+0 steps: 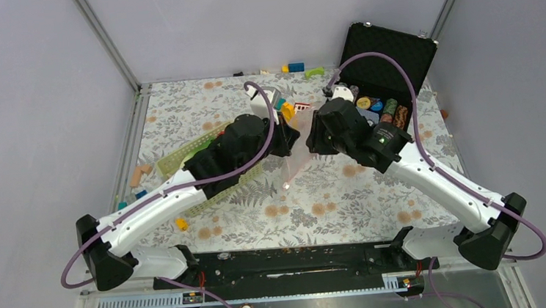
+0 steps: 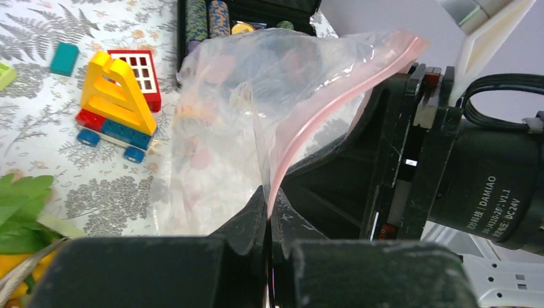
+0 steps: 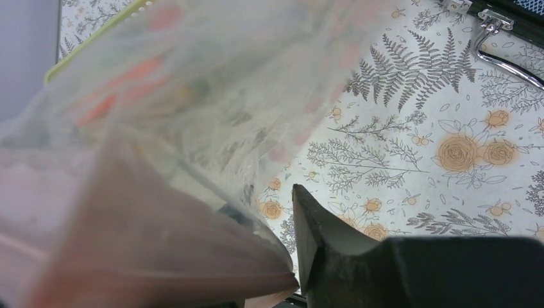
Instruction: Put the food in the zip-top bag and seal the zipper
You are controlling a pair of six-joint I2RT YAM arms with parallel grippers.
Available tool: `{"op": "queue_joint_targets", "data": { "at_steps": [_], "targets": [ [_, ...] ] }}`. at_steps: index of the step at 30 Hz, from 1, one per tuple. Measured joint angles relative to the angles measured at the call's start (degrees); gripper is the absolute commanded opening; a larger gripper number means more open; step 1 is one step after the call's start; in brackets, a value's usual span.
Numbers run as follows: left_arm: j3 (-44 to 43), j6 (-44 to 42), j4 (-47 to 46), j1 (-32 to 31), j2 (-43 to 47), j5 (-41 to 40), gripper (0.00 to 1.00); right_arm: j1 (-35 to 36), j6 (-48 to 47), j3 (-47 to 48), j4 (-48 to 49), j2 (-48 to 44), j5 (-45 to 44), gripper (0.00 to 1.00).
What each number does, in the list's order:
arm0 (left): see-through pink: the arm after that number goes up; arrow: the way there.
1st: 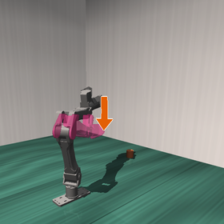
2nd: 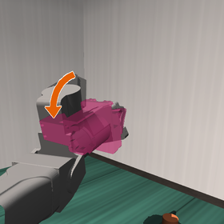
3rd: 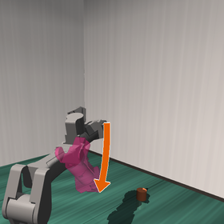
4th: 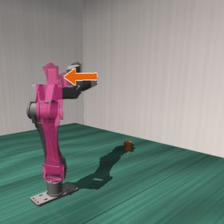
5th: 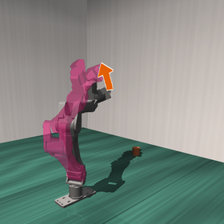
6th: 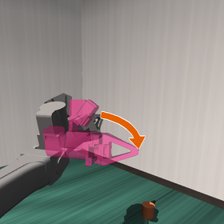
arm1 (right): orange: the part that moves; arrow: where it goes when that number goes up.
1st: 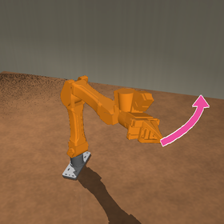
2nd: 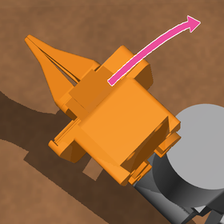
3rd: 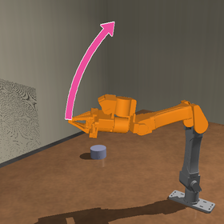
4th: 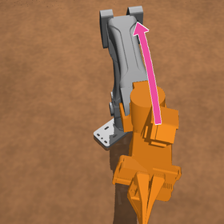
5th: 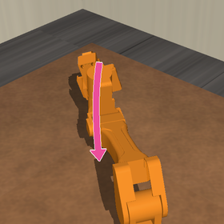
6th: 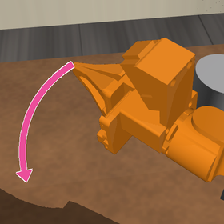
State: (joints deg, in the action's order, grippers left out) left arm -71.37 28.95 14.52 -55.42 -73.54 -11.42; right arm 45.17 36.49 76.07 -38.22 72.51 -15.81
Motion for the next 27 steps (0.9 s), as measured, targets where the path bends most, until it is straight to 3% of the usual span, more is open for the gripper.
{"op": "queue_joint_targets", "data": {
  "at_steps": [7,11,19,27],
  "targets": [
    [-0.87,-1.81,4.42,-0.90,3.30,-7.43,0.00,0.17,-0.17,-5.62,0.85,-3.93,-1.14,0.20],
    [0.68,-2.14,5.73,-0.90,6.54,-11.06,0.00,0.22,-1.29,-11.58,1.46,-7.43,-1.79,0.00],
    [4.39,-2.71,9.01,-1.68,7.65,-12.72,0.00,0.68,-4.70,-15.10,1.25,-9.90,-5.14,0.00],
    [5.53,-3.04,7.04,-2.01,6.03,-10.54,0.00,1.44,-9.31,-7.85,-6.71,-11.54,-14.19,0.00]
  ]
}}
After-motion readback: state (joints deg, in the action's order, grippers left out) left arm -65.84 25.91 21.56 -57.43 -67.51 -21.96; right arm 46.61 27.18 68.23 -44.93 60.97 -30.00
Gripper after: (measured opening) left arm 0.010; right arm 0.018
